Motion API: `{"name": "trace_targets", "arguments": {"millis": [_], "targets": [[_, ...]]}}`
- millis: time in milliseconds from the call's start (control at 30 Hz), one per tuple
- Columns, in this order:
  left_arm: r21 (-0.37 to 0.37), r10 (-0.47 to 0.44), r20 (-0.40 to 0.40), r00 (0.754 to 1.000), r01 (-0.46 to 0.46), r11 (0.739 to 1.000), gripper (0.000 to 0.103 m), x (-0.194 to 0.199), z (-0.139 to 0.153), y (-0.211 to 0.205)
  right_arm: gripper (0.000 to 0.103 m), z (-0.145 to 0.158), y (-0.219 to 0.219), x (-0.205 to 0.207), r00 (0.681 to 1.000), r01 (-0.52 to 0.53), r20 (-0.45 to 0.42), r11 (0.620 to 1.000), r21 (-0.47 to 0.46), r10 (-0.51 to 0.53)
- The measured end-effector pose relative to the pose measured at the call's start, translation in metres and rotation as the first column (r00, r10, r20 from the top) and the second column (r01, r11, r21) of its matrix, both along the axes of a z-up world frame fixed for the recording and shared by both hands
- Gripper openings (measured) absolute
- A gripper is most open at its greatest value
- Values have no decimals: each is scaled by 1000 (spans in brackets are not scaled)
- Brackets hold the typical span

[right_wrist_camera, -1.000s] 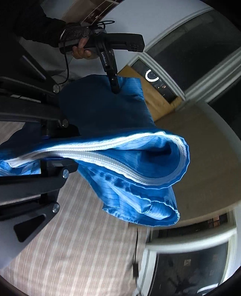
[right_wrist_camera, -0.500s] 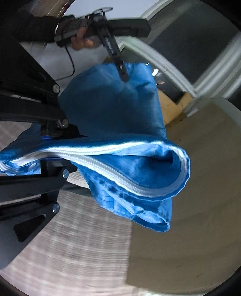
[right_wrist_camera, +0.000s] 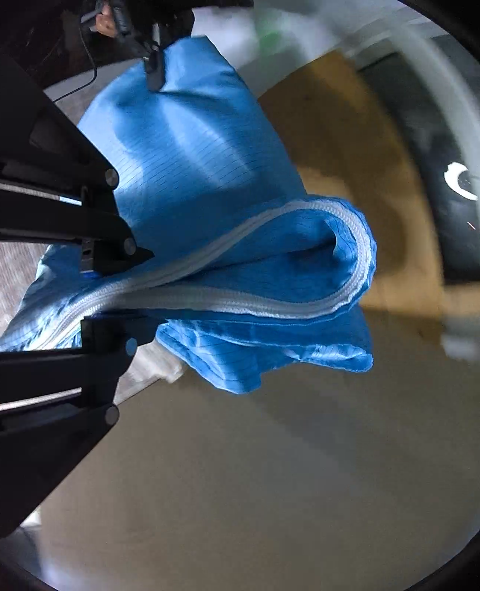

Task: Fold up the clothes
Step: 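Carry the folded coat toward the wooden bed with both grippers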

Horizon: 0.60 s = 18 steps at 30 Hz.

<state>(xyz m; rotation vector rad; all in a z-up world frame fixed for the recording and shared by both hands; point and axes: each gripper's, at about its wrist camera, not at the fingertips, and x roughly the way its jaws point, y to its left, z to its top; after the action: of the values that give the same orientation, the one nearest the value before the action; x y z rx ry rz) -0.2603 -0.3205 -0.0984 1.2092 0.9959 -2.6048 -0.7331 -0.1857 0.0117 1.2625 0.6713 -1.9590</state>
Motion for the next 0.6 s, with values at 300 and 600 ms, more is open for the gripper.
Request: {"name": "trace_targets", "arguments": {"millis": [300, 600], "targets": [[118, 134, 82, 988, -143, 983, 4, 9, -66, -21, 12, -101, -68, -36, 987, -158, 44, 974, 164, 152], [109, 102, 115, 988, -115, 987, 4, -3, -75, -5, 28, -96, -51, -34, 986, -163, -19, 978, 133, 167]]}}
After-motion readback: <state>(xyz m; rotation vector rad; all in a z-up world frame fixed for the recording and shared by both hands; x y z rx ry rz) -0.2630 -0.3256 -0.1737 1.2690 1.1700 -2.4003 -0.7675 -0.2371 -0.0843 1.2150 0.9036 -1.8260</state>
